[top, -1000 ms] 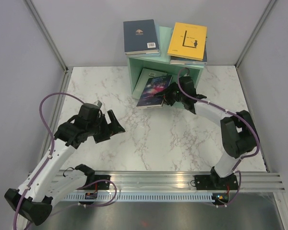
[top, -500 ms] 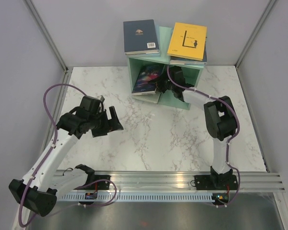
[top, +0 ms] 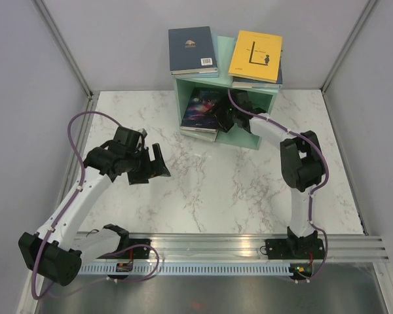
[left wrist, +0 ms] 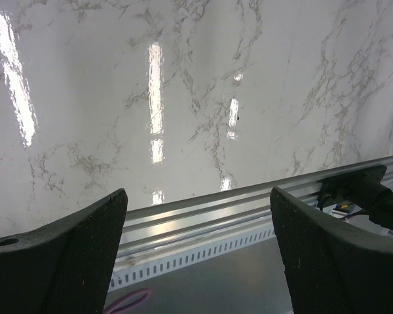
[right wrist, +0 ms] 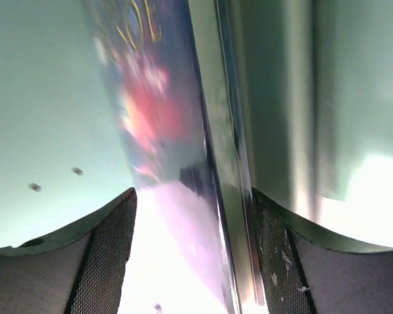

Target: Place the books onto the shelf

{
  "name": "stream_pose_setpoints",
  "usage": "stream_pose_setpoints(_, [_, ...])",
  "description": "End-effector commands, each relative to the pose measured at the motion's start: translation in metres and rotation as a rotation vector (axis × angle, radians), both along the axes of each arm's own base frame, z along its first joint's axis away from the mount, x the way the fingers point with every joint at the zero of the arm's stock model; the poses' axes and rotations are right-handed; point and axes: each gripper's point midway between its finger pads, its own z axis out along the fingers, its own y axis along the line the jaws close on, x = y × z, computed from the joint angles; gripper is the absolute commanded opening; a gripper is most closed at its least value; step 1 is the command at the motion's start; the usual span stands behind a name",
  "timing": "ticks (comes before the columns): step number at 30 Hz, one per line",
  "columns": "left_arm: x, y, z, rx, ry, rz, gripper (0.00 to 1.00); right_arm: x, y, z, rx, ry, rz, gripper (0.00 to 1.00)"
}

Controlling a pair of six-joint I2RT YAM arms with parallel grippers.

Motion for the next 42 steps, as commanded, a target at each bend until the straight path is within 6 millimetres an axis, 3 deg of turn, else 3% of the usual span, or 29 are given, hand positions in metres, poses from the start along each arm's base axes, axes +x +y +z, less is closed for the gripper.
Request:
stream_pose_setpoints(1, [0.005,-0.006,0.003,-0.024,-0.031,-0.042,0.91,-0.043,-0.030,-0.029,-0.207,0.155,0.028,0.74])
stream_pose_setpoints(10, [0.004,-0.005,-0.002,-0.035,-0.025,-0.011,0.91,-0.073,-0.066,-0.029,-0.398,0.252,0.082,0.74])
stream_pose_setpoints(15, [0.006,-0.003,0.001,-0.029,-0.040,0.011,0.91,-0.094,-0.074,-0.011,-0.399,0.228,0.102,0.74])
stream_pose_setpoints(16, [0.006,-0.002,0.003,-0.030,-0.045,0.018,0.91,-0.102,-0.076,-0.015,-0.404,0.239,0.119,0.74])
stream_pose_setpoints(17, [0.006,-0.002,0.003,-0.031,-0.046,0.022,0.91,-0.107,-0.076,-0.002,-0.394,0.212,0.127,0.74])
stream_pose_setpoints(19, [0.007,-0.001,0.008,-0.033,-0.062,0.028,0.91,-0.120,-0.077,0.002,-0.395,0.203,0.155,0.73])
stream_pose_setpoints(23, [0.010,0.005,0.017,-0.011,-0.095,0.049,0.92,-0.149,-0.067,0.036,-0.375,0.113,0.224,0.73])
stream_pose_setpoints(25, [0.013,0.009,0.020,0.009,-0.110,0.062,0.92,-0.165,-0.060,0.042,-0.366,0.096,0.261,0.74])
stream_pose_setpoints(26, [0.014,0.010,0.022,0.014,-0.117,0.063,0.92,-0.177,-0.049,0.057,-0.344,0.050,0.298,0.74])
stream_pose_setpoints(28, [0.019,0.010,0.032,0.010,-0.146,0.069,0.93,-0.194,-0.039,0.062,-0.331,0.027,0.344,0.74])
stream_pose_setpoints(29, [0.021,0.010,0.035,0.012,-0.156,0.072,0.93,-0.209,-0.028,0.076,-0.311,-0.016,0.382,0.73])
stream_pose_setpoints(32, [0.030,0.011,0.053,0.008,-0.204,0.093,0.94,-0.238,-0.014,0.101,-0.287,-0.108,0.459,0.73])
stream_pose_setpoints(35, [0.038,0.010,0.086,-0.018,-0.283,0.108,0.95,-0.257,-0.018,0.137,-0.255,-0.209,0.486,0.73])
stream_pose_setpoints(38, [0.045,0.009,0.148,-0.073,-0.420,0.118,0.98,-0.272,-0.030,0.183,-0.242,-0.333,0.510,0.73])
stream_pose_setpoints(39, [0.046,0.009,0.160,-0.077,-0.449,0.117,0.98,-0.274,-0.033,0.206,-0.235,-0.395,0.511,0.73])
stream_pose_setpoints(42, [0.053,0.016,0.201,-0.080,-0.584,0.134,1.00,-0.290,-0.053,0.249,-0.244,-0.536,0.504,0.75])
